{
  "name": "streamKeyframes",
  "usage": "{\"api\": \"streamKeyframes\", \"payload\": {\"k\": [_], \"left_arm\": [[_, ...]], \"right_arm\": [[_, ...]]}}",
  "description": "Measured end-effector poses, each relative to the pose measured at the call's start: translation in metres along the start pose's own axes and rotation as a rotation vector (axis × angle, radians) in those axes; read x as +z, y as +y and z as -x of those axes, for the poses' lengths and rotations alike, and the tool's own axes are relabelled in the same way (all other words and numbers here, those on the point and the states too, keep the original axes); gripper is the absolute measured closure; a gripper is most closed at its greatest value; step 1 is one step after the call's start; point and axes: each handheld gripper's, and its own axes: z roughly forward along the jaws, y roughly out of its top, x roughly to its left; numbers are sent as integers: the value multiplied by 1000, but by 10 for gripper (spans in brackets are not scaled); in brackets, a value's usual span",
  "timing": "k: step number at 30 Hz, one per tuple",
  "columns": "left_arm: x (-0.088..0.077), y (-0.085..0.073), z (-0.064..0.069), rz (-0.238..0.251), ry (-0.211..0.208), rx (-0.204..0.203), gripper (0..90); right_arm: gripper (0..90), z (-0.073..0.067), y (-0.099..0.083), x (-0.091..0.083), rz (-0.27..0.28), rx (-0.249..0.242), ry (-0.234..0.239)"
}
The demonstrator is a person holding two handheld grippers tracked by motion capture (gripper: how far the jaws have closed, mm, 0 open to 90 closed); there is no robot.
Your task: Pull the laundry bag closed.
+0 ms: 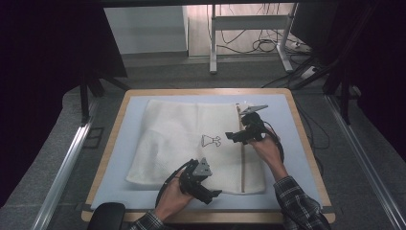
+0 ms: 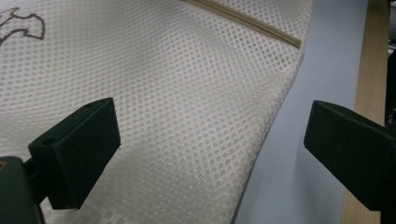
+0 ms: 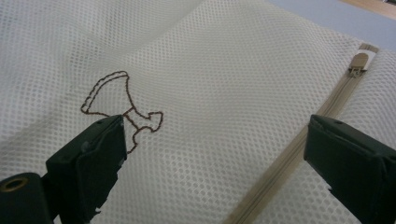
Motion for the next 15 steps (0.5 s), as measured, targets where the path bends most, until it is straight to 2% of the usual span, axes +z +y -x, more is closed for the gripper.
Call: {"api": "streamKeyframes", "payload": {"k": [6, 12, 15], "left_arm": [[-3, -2, -3, 7, 14, -15, 30], [-7, -3, -8, -15, 38, 4, 31], [-9, -4, -9, -7, 41, -6, 30]], "right_arm": [[50, -7, -4, -7, 13, -12, 8], [47, -16, -9, -15, 19, -29, 1], [45, -20, -11, -18, 16, -39, -4]]}}
